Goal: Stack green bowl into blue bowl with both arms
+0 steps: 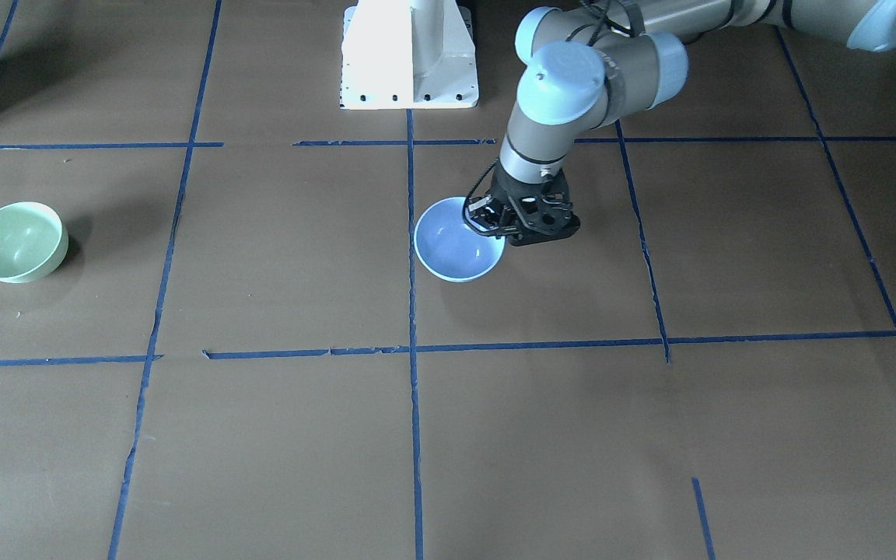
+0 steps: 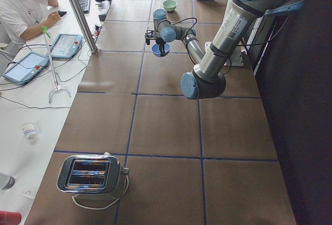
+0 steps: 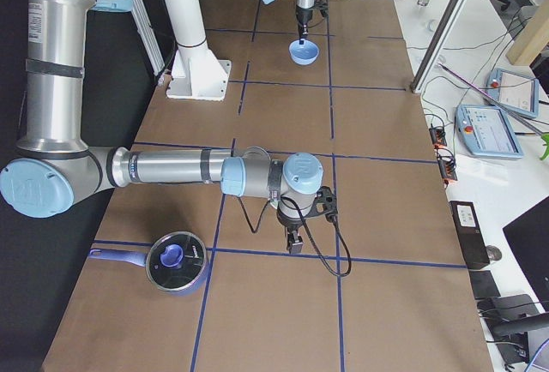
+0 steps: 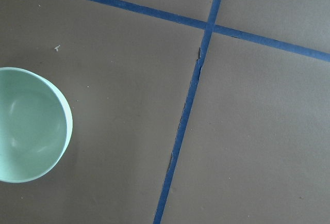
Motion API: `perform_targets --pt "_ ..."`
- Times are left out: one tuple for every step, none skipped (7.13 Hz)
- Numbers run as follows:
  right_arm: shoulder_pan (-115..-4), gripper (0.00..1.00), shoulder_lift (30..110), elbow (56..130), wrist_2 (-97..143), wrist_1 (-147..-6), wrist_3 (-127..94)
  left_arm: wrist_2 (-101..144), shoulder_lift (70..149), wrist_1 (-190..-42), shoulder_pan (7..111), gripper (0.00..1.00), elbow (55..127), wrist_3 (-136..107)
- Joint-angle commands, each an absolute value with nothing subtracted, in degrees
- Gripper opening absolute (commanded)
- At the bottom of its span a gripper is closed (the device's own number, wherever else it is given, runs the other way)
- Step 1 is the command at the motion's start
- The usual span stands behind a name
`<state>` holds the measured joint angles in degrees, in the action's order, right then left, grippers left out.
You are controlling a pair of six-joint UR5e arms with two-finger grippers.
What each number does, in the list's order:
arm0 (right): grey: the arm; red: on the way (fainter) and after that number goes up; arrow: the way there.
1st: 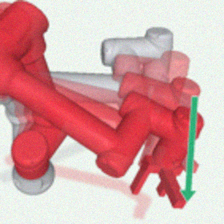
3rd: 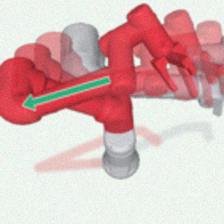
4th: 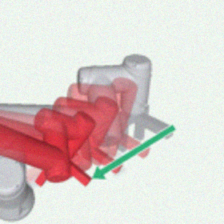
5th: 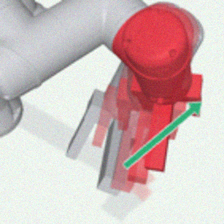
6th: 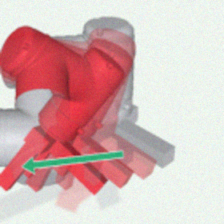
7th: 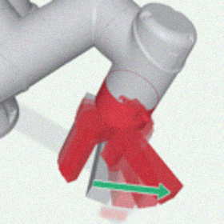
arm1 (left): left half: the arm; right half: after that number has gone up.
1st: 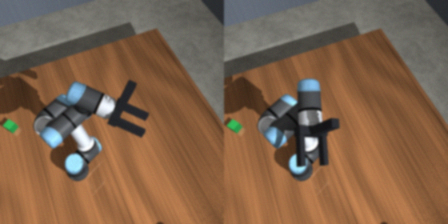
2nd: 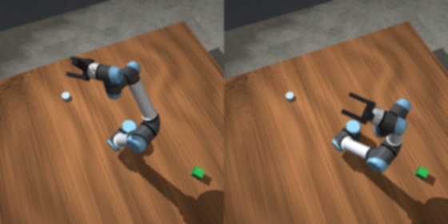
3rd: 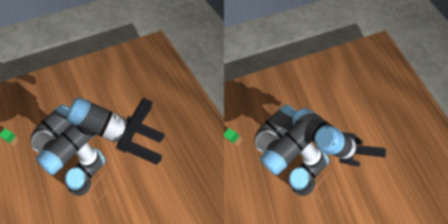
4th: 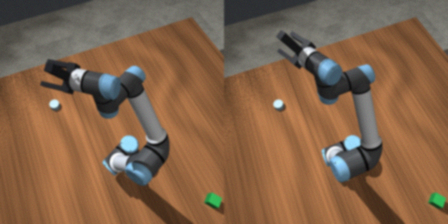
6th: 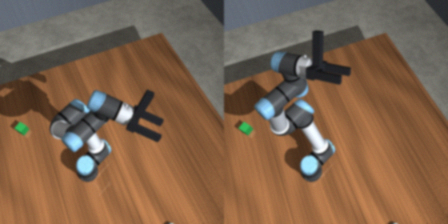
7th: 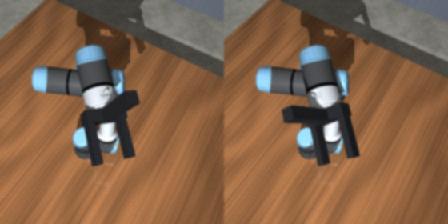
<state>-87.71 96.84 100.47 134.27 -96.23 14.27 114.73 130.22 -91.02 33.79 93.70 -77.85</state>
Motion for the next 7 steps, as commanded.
perform_targets --pt "-87.7 1.00 96.8 100.5 134.3 -96.2 14.2 113.4 132.7 -95.5 31.4 0.00 88.2 -78.8" --pt "-87.7 1.00 96.8 100.4 134.3 -96.2 14.2 113.4 132.7 -97.1 31.4 0.02 87.2 -78.4" --pt "-87.7 1.00 96.8 100.4 134.3 -96.2 14.2 113.4 132.8 -98.0 31.2 0.11 86.8 -78.4" --pt "-87.7 1.00 96.8 100.4 134.3 -96.2 14.2 113.5 132.7 -98.0 31.3 0.84 87.4 -78.1" --pt "-87.7 1.00 96.8 100.5 134.3 -96.2 14.2 113.5 132.6 -97.6 31.3 1.00 88.8 -77.4" --pt "-87.6 1.00 96.7 100.9 134.5 -96.2 12.4 114.1 132.1 -96.1 32.1 1.00 91.5 -76.6" --pt "-87.5 1.00 96.2 101.2 134.5 -96.2 11.8 117.0 131.4 -89.9 35.0 1.00 94.6 -70.7"
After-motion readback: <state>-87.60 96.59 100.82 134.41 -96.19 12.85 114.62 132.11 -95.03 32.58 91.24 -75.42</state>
